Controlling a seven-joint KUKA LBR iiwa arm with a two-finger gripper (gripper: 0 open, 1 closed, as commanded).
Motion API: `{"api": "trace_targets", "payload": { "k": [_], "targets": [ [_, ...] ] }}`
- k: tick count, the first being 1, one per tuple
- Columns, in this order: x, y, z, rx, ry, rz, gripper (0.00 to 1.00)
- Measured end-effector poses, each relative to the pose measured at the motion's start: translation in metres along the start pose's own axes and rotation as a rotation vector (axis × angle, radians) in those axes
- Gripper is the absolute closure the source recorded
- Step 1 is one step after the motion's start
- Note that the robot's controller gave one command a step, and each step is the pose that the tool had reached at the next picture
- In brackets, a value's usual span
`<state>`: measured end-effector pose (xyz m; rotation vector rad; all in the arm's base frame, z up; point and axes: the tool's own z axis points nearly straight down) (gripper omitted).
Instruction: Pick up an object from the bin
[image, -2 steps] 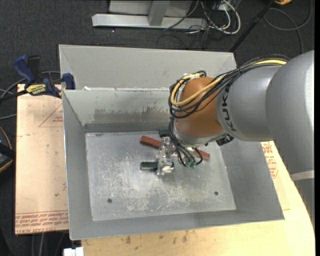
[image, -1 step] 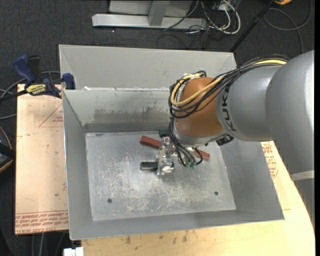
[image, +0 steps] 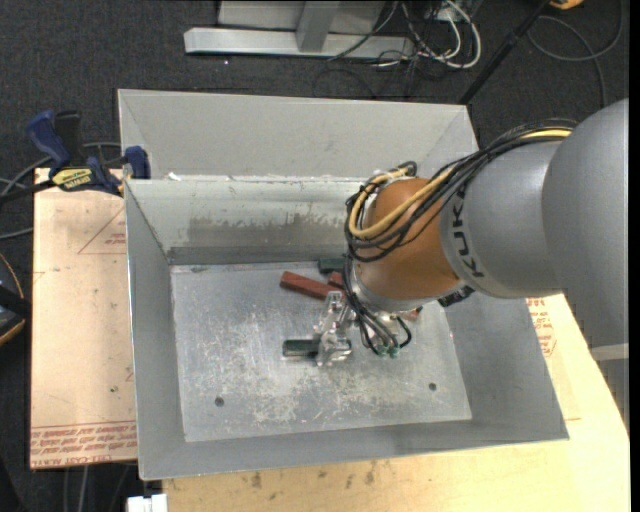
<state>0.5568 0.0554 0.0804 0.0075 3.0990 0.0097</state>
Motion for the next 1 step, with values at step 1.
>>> {"api": "trace_targets", "payload": {
  "k": [1],
  "targets": [
    [-0.0266,-0.0064,-0.1536,0.007,0.033,0.079,1.0]
  ]
}}
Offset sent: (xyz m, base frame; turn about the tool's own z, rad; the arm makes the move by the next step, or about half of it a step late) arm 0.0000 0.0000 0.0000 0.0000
